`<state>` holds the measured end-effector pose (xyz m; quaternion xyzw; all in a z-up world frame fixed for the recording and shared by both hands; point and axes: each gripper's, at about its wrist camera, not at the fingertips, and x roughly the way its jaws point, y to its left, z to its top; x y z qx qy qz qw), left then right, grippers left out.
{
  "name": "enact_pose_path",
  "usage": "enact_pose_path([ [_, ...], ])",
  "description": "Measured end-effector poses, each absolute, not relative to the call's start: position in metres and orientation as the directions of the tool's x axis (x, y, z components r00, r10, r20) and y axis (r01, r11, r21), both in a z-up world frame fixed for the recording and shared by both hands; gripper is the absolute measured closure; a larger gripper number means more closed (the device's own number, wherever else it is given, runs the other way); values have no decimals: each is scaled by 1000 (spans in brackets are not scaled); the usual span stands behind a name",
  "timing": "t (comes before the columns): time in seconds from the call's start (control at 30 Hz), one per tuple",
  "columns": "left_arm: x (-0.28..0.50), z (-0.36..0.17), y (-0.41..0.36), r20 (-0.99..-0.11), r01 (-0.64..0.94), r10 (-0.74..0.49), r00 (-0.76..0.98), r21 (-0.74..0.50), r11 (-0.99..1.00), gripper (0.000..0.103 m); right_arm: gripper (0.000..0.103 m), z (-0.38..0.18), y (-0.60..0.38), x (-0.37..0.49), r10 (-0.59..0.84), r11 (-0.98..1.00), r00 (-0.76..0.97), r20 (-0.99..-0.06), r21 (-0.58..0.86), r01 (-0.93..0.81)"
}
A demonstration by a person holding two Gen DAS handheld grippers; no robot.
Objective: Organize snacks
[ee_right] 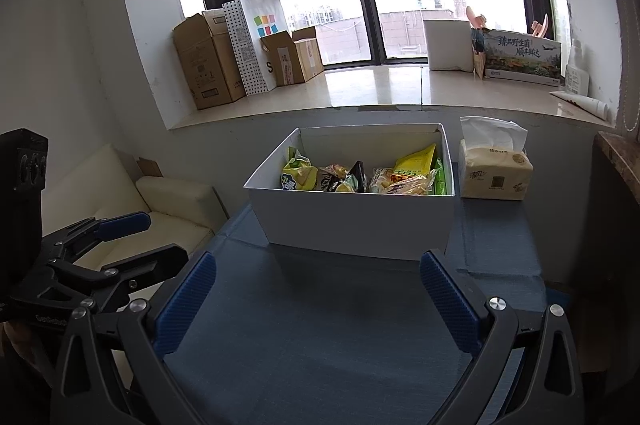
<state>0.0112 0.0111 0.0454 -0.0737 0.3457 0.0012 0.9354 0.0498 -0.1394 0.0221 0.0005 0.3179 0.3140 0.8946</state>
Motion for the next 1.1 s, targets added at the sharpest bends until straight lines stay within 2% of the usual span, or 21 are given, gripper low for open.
enact_pose_path([
  [1.1, 7, 44, 12, -635, -60, -46, 772, -146, 987, 0, 0, 17, -137, 50, 569, 796, 581, -582, 214, -566],
])
